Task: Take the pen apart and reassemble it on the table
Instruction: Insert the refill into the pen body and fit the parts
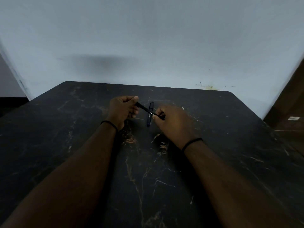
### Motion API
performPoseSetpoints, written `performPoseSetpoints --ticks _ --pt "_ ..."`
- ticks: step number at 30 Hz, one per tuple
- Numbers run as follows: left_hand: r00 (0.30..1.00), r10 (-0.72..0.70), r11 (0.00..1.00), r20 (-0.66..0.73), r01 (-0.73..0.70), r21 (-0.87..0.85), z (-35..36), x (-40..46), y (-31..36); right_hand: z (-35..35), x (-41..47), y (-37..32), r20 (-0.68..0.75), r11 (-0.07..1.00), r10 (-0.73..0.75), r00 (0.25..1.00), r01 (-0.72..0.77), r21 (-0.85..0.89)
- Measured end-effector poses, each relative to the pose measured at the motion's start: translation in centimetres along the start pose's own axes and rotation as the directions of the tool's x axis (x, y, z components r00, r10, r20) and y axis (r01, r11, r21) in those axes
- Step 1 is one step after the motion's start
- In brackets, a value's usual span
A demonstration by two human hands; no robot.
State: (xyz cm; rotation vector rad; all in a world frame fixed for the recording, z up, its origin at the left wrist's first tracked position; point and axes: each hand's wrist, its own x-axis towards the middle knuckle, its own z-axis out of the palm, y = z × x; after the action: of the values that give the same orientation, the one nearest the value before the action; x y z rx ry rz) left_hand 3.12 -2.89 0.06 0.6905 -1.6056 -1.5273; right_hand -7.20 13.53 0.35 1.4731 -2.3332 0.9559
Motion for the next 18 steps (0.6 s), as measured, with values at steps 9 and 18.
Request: performPoseSetpoints --ticks 9,18 --pt "0.997 0.017 1.000 0.078 -0.016 -0.005 0.2 -0.1 -0.1 0.8 0.0 0.5 -0.052 0.995 0.013 0.999 -0.008 0.100" --pt "0.995 0.021 1.000 0.095 -0.019 -0.013 0.2 0.0 -0.3 1.1 0.0 0.7 -0.037 0.981 0.046 0.998 -0.038 0.189"
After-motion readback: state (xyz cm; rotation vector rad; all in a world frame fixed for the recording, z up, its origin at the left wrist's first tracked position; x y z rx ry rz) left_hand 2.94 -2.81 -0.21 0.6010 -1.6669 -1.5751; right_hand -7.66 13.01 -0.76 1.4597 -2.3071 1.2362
